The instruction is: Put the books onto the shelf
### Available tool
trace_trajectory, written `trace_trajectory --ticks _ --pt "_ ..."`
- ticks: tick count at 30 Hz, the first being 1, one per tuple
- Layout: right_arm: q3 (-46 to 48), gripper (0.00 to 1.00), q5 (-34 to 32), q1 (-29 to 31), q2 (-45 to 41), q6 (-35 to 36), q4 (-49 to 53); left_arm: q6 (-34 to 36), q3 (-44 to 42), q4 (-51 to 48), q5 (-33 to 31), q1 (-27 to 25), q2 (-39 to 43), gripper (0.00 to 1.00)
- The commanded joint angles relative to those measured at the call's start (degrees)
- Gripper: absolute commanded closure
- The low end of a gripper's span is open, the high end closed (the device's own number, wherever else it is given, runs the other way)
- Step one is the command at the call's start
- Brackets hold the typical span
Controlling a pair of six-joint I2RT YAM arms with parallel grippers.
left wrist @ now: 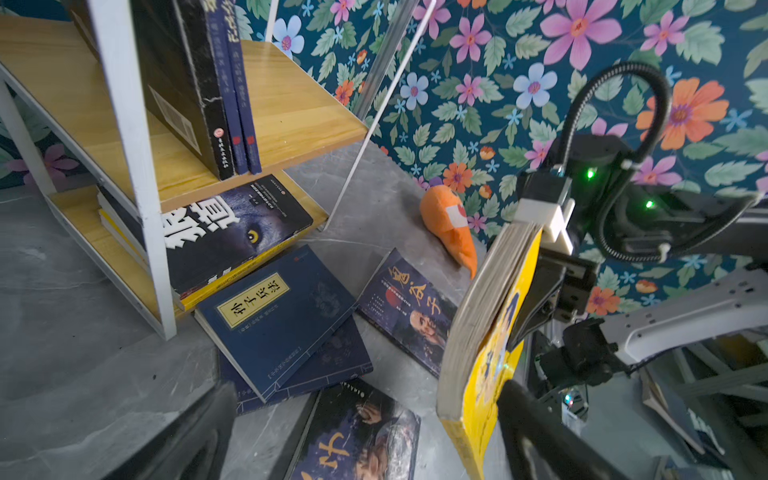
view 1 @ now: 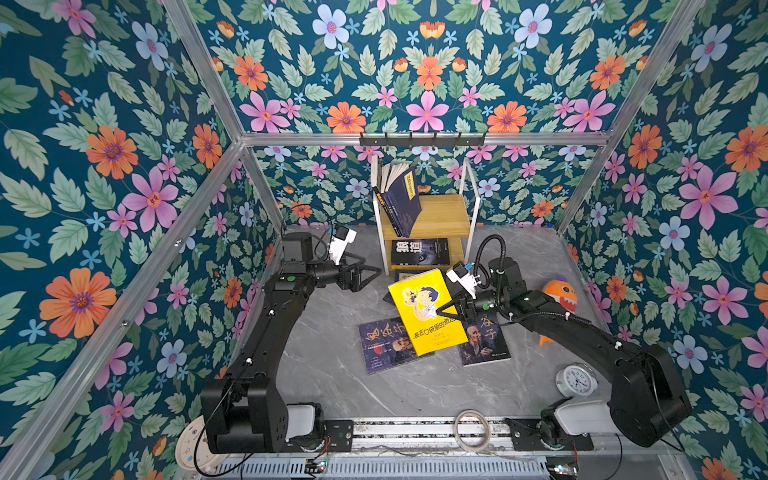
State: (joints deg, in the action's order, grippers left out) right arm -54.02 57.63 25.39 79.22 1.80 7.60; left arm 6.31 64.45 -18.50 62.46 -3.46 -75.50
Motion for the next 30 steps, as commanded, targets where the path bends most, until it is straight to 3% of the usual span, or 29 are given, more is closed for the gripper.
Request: trace_trajectory --ticks 1,5,11,16,25,30 --pt "-4.46 1.00 0.20 0.25 0.83 11.89 13.04 10.37 1.22 -7.15 -0.19 0.12 0.06 0.00" --pt "-12.15 1.00 -0.91 1.45 3.96 20.67 26.51 15.30 3.38 -11.18 1.41 -0.47 -0.81 0.00" --pt "-22.50 1.00 -3.37 4.40 9.06 27.70 37.12 24.68 6.26 -19.73 3.39 -3.76 -1.97 0.00" --pt "-29.22 1.00 -3.94 6.15 13.38 32.23 43.88 25.82 6.14 -21.45 5.36 -5.73 -2.26 0.00" --pt "-31.36 1.00 -6.77 6.87 15.27 33.91 45.17 31.95 10.33 -28.71 6.56 -7.55 -2.52 0.00" --pt "-30.93 1.00 -8.14 7.07 15.33 34.47 45.08 31.18 10.27 -28.31 7.81 -7.54 -2.68 0.00"
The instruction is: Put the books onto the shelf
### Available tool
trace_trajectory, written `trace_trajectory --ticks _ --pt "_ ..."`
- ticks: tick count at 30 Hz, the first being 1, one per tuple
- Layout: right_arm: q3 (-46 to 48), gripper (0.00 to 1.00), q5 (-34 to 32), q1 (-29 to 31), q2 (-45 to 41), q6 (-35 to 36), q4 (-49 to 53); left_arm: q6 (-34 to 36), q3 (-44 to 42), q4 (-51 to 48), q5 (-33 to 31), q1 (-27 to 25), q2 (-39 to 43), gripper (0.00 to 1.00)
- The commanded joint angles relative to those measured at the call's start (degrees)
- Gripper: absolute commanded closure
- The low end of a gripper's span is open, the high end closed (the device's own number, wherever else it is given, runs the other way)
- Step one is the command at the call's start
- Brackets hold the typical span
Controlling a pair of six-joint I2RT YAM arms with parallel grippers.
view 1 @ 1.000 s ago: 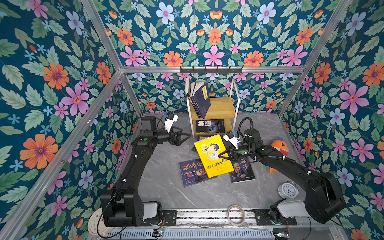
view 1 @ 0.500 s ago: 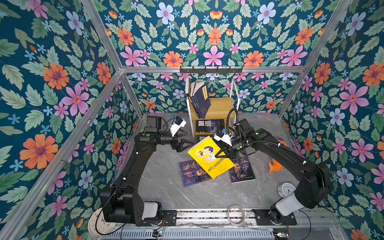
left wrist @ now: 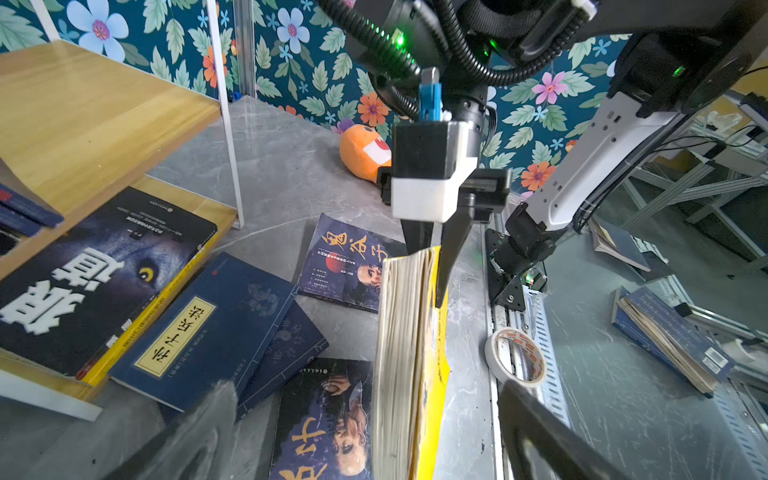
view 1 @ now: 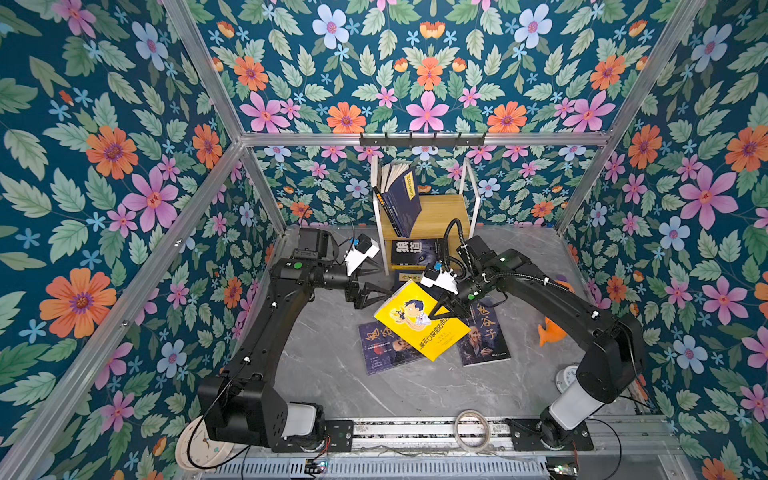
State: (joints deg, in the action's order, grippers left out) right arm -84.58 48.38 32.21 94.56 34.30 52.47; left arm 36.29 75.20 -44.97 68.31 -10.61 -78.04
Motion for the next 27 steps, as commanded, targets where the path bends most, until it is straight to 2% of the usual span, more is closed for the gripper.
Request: trace_trajectory --ticks 1,9,11,14,18,19,21,24,27 --pt "-0.94 1.00 1.00 0.51 -0.08 1.99 0.47 0.89 -1.28 -1.47 1.71 -1.02 -0.25 0.00" --pt "-5.87 1.00 -0.33 3.63 2.10 2.55 2.37 0.69 -4.52 0.38 -1.01 -5.71 -1.57 0.00" --pt "-6.66 1.00 -0.37 3.63 2.20 2.57 2.46 0.20 -4.79 0.80 -1.00 -6.65 -2.17 0.04" --pt "-7.33 1.00 -1.14 3.65 2.18 2.87 2.79 -1.30 -5.04 1.75 -0.45 -7.60 -2.67 0.26" --pt "-7.24 1.00 -1.35 3.65 1.86 2.88 2.64 -4.85 -6.17 4.82 1.31 -7.59 -2.55 0.89" --pt "-7.18 1.00 -1.51 3.65 1.79 2.90 2.41 -5.08 -6.42 5.29 1.66 -7.58 -2.46 1.00" --pt "-6.80 0.98 -2.56 3.65 1.52 2.80 1.83 -5.24 -6.62 5.54 1.87 -7.60 -2.25 1.00" --pt "-5.09 0.69 -5.83 3.65 -0.54 1.55 -0.64 -5.95 -7.32 6.45 2.09 -7.11 -1.78 1.00" --pt "-0.80 0.50 -9.97 3.66 -4.35 0.33 -5.52 -11.25 -9.37 10.59 2.22 -5.93 -0.79 1.00"
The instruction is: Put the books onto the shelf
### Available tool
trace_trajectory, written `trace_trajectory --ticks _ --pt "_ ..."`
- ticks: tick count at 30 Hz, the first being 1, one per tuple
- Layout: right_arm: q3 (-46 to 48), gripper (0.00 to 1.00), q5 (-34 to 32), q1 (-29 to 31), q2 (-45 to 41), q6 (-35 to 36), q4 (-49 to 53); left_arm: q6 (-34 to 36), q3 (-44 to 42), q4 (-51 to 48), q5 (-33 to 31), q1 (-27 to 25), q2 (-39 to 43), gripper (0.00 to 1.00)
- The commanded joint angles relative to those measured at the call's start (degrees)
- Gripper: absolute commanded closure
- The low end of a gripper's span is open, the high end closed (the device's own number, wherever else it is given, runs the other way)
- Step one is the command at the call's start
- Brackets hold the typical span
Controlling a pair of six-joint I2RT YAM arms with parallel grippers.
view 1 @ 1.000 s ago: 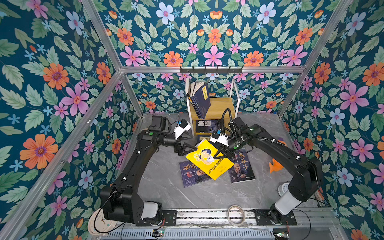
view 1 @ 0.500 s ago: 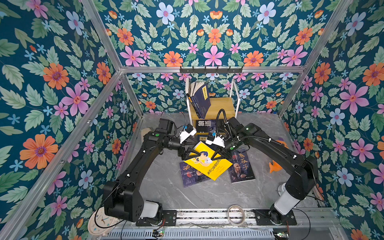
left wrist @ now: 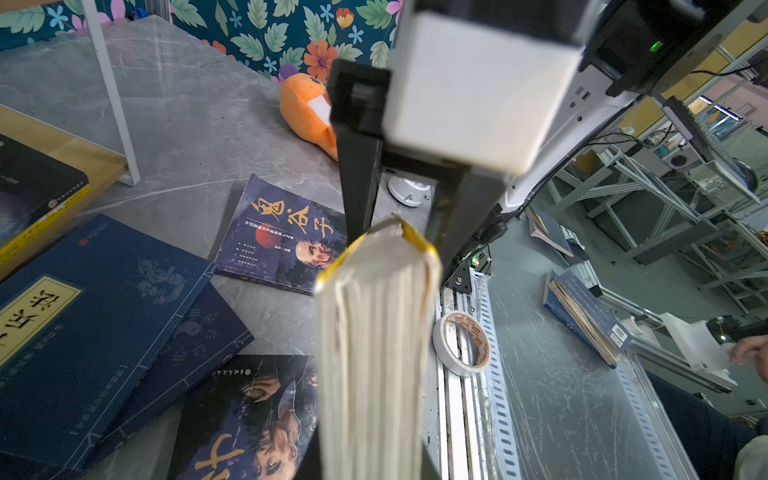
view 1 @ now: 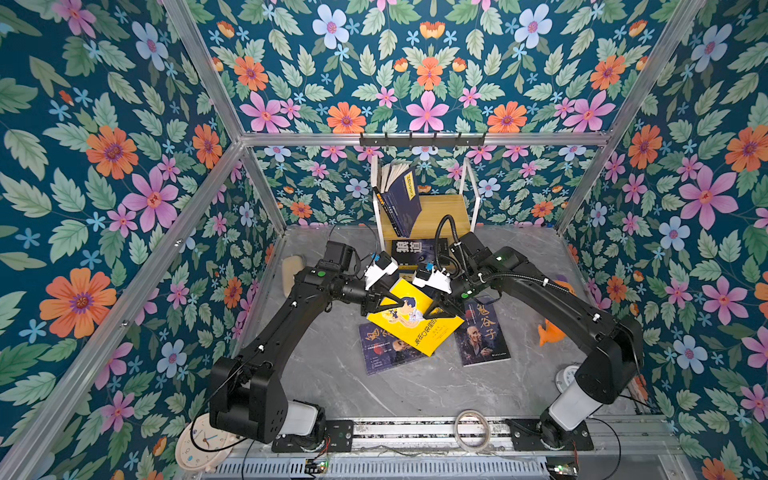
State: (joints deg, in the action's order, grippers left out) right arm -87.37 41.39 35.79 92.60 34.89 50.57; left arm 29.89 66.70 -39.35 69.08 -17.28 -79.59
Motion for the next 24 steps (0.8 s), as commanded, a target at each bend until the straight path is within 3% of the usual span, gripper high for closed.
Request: trace_trajectory --ticks 1,8,16,24 --pt "3.63 0.45 -4.79 0.01 -3.68 -0.70 -5.20 -6.73 -1.65 6.63 1.67 1.09 1.06 1.00" --pt "15.93 0.26 -18.77 0.02 -14.63 -4.36 -16.64 -26.86 -9.26 22.89 -2.26 3.89 3.56 1.00" --pt "27.36 0.23 -32.41 2.07 -27.94 -7.91 -27.74 -58.13 -18.52 43.84 -6.65 5.30 4.14 1.00" --pt "32.45 0.22 -41.99 10.24 -30.46 -9.60 -33.12 -74.70 -20.60 48.58 -12.19 5.32 2.53 1.00"
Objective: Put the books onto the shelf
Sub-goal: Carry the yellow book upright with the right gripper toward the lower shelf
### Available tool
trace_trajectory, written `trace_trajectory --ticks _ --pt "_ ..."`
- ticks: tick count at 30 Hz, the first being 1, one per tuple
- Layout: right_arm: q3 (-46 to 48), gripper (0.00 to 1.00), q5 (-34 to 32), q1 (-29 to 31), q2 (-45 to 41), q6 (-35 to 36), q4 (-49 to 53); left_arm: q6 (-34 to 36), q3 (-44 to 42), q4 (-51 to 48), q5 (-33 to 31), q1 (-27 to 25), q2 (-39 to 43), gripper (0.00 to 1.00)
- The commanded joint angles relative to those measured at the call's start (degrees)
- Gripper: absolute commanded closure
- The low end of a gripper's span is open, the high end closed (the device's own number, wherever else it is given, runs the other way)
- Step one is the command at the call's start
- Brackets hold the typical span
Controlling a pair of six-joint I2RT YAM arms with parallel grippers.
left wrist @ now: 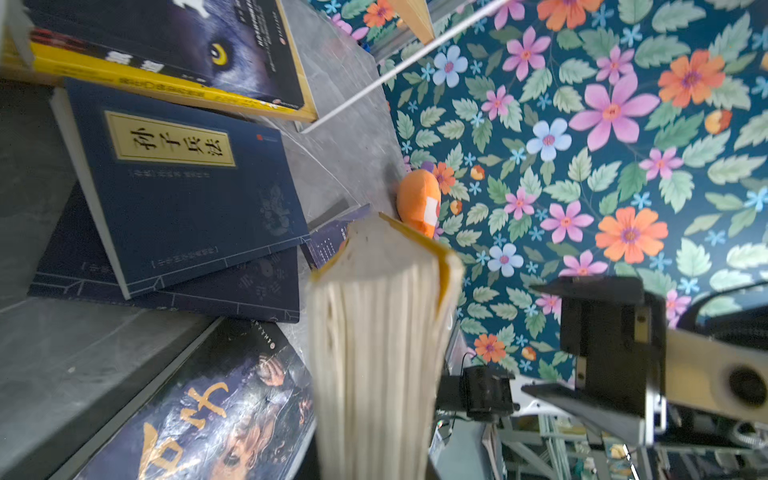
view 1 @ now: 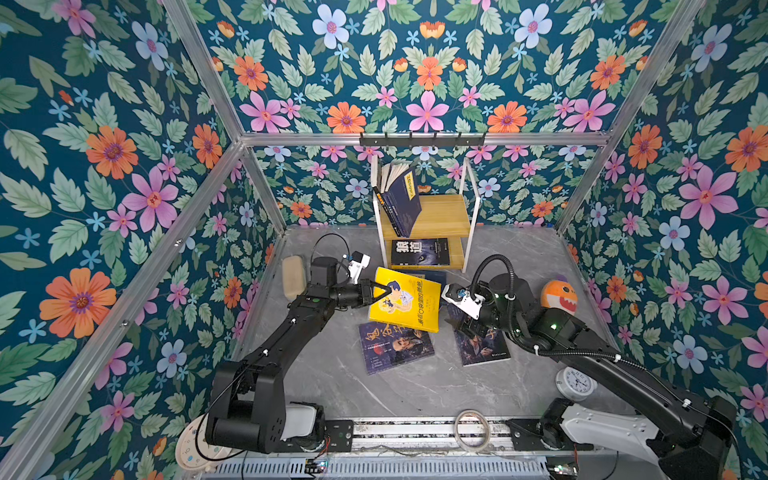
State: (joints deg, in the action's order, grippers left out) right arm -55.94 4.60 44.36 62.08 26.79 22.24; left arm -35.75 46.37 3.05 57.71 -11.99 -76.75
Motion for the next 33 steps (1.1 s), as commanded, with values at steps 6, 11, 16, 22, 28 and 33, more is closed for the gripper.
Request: trace_trajectory --ticks 6,11,16,22,28,33 --pt "2.14 0.22 -11.86 8.89 5.44 -1.81 -11.61 -16.31 -1.54 9.49 -1.70 0.04 -1.36 1.00" --pt "1.31 0.22 -14.05 12.26 11.11 -1.50 -16.74 -18.61 -1.77 10.97 -1.77 0.02 -1.76 1.00" --pt "-0.50 0.22 -18.00 14.10 16.85 0.06 -20.46 -20.26 -1.80 12.05 -1.38 0.05 -2.13 1.00" --pt "-0.02 0.21 -22.35 14.18 20.78 1.82 -25.69 -21.34 -1.46 13.01 -0.52 0.00 -2.09 1.00" --pt "-0.25 0.22 -24.40 14.18 25.35 4.48 -29.75 -21.46 -1.54 13.21 -0.10 0.06 -1.87 1.00" --pt "-0.32 0.30 -28.45 14.17 28.24 7.48 -34.26 -21.48 -1.54 13.21 0.04 0.06 -1.84 1.00"
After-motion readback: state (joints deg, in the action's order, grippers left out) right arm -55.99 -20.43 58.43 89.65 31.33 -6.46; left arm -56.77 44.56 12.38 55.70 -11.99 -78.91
